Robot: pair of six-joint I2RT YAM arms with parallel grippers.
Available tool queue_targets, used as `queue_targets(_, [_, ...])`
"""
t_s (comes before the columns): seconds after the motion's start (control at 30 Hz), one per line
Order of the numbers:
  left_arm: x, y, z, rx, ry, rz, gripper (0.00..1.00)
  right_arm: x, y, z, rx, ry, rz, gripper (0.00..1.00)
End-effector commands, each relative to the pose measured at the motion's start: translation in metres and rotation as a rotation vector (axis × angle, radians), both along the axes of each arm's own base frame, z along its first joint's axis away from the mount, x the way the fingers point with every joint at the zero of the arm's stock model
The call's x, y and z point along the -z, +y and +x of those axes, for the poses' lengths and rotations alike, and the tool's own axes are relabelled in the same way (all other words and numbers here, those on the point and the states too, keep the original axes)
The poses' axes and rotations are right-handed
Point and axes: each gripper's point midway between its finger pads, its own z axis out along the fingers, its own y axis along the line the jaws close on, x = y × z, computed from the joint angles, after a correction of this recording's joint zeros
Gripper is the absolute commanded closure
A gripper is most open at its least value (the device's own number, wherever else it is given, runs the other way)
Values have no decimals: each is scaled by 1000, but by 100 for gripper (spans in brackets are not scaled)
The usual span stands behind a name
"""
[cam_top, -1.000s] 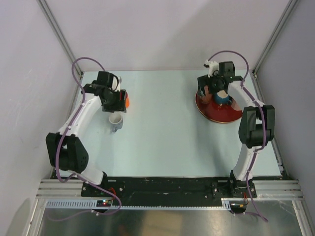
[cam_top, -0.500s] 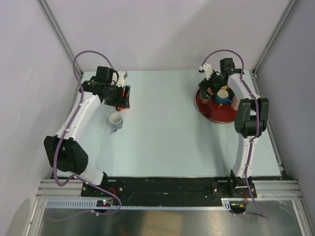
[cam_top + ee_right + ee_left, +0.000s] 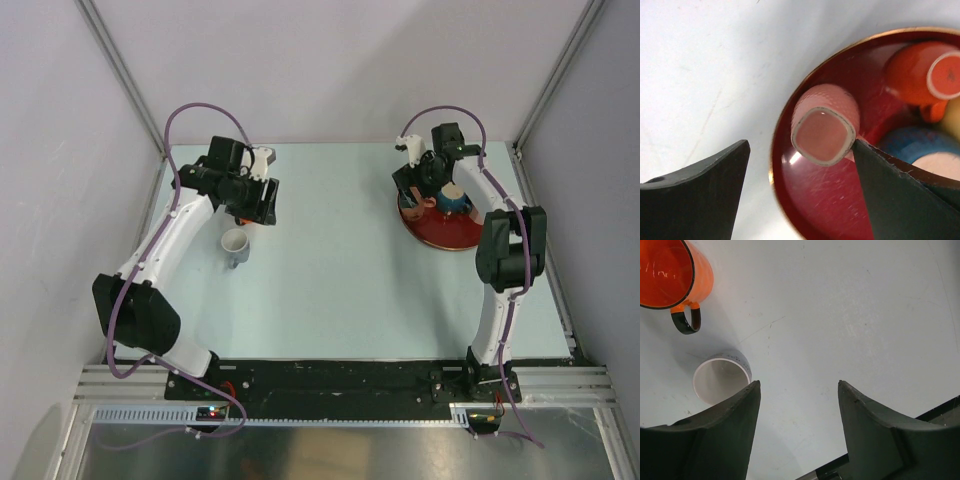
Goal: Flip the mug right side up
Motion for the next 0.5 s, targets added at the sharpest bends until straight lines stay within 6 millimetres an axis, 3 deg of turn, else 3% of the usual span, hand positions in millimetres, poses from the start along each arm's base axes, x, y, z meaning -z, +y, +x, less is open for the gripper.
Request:
queue_targets(0.0, [-12, -7, 7, 36, -39, -16, 33, -16, 13, -40, 82, 114, 70, 10])
queue_targets(0.23, [-9, -10, 7, 43, -29, -20, 33, -25, -20, -19, 27, 52, 60, 10])
queue_targets(0.47, [-11, -13, 7, 57, -40, -17, 33, -2, -38, -9, -70, 54, 20, 12])
